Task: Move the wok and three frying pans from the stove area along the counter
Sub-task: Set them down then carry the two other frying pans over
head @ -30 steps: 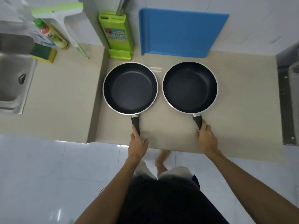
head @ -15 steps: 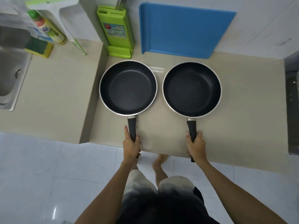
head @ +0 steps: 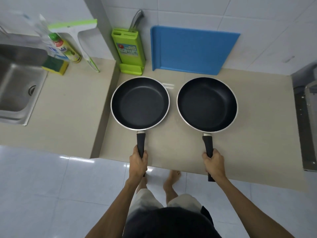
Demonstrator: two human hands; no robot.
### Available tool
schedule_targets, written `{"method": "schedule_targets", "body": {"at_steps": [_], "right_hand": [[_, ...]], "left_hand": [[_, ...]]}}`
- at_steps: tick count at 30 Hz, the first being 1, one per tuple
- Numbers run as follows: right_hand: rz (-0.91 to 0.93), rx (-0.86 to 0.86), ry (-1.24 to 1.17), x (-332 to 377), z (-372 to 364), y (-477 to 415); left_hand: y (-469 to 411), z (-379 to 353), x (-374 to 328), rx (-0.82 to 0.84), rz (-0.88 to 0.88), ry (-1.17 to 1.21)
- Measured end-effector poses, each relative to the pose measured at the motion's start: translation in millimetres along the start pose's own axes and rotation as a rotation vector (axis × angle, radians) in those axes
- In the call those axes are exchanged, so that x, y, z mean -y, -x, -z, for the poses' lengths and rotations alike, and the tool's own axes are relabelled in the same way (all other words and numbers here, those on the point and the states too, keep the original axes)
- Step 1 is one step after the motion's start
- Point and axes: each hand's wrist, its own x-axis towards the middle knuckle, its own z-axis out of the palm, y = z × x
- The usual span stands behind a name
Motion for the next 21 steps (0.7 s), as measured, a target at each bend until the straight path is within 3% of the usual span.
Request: {"method": "schedule_targets", "body": {"at_steps": [12,21], "right_hand": [[0.206,-0.121,0.106,38.9,67.7,43.6],[0.467,-0.070,0.142,123.8,12.5,93.6]], "left_hand": [[62.7,49.1,-52.1,-0.061,-0.077,0.119],[72.3,166.9,-20.5,-0.229,-0.130,0.176]]}}
